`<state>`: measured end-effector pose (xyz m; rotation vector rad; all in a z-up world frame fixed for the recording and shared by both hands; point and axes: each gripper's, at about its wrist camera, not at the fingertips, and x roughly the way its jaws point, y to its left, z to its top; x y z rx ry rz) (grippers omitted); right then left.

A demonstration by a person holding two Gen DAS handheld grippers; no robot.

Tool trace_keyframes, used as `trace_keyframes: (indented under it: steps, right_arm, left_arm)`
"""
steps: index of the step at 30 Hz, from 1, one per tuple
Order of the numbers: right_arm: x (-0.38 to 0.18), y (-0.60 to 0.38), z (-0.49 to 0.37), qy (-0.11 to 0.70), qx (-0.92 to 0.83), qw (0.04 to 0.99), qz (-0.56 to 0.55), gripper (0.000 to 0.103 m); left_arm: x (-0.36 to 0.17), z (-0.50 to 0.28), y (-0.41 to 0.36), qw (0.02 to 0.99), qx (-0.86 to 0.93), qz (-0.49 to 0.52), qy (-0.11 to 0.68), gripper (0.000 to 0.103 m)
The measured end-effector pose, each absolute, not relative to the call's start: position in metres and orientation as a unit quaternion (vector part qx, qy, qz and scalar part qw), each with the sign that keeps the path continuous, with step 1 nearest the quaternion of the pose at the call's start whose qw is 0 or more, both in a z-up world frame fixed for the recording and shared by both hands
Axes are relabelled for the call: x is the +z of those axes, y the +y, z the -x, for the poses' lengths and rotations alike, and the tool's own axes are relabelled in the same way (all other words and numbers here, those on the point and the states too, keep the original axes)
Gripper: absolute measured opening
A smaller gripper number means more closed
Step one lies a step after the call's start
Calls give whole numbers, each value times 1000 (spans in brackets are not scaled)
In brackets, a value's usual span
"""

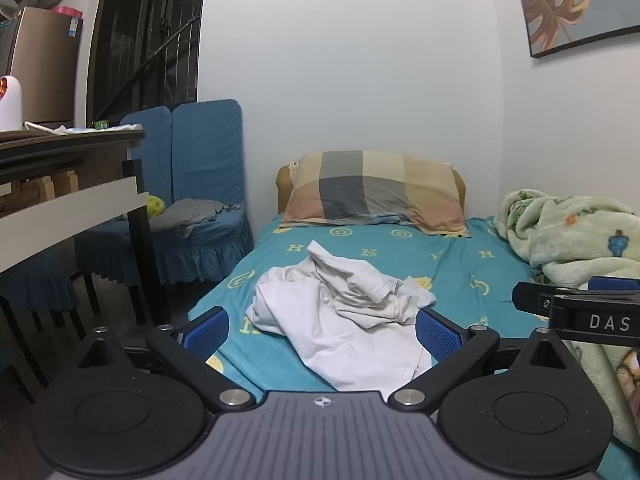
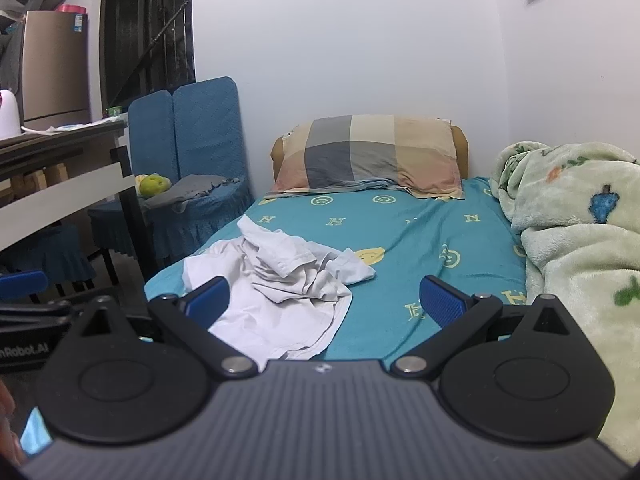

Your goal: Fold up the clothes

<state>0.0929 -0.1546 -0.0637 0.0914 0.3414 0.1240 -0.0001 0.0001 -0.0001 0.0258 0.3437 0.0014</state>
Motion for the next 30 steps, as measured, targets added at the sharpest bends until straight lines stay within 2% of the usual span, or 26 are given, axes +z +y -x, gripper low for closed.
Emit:
trace_keyframes:
  steps: [30]
  right_arm:
    - [-65,-148,-90,169,71,982,-35,103]
  left_arm:
    - [-4,-4,0,984,-4,-17,178,102]
